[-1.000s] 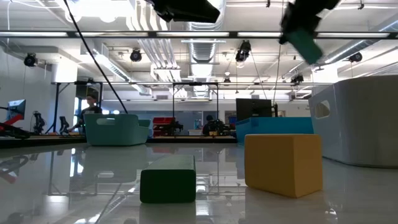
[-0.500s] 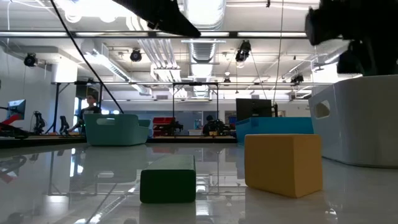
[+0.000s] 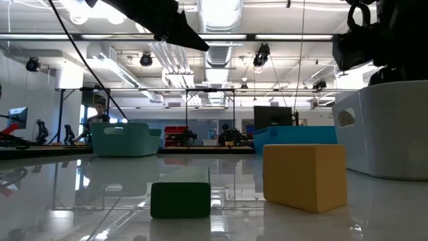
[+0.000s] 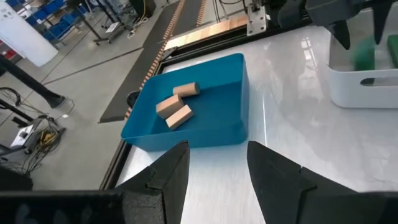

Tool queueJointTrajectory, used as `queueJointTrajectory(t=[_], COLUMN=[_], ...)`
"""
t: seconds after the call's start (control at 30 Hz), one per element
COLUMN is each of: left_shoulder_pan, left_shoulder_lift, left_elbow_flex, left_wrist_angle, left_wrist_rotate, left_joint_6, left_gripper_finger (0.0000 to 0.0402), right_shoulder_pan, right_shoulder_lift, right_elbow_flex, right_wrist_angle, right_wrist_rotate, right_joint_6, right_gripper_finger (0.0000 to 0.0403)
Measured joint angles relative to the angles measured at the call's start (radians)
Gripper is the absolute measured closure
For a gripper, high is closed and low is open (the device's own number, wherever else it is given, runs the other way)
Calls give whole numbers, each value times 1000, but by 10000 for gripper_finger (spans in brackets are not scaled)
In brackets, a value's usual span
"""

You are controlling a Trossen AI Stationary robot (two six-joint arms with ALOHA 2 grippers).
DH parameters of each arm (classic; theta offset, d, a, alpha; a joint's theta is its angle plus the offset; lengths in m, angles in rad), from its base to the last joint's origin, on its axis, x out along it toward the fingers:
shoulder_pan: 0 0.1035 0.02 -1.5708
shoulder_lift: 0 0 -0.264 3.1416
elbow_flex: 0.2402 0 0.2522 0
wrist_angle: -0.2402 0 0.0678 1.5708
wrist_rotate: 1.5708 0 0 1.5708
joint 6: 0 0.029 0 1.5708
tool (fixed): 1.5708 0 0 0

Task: Sort & place blocks by color
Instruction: Put the yellow wooden block into the light blue bin

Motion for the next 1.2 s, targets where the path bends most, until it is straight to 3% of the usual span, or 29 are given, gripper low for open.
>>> queueJointTrajectory(t=[0.2,0.37,0.53,0.8,1.0,1.2], left_shoulder_pan=[0,-7,-18,-43,-80,-144], left_shoulder_lift=[0,0,0,0,0,0], left_elbow_flex=[0,0,0,-6,-45,-74], left_wrist_angle=[-5,-14,-36,-27,44,128], left_wrist_rotate=[0,1,1,4,5,5], left_joint_6=[-52,-130,-214,-374,-492,-516], left_gripper_finger=[255,255,255,255,255,255], right_shoulder_pan=[0,0,0,0,2,26], right_shoulder_lift=[2,1,1,3,61,200], right_elbow_flex=[5,47,122,216,258,346], right_wrist_angle=[-3,-8,-8,102,278,298], right_wrist_rotate=[0,11,89,266,271,261], right_joint_6=[-1,-13,-61,-285,-479,-594], right_gripper_finger=[189,188,198,207,207,207])
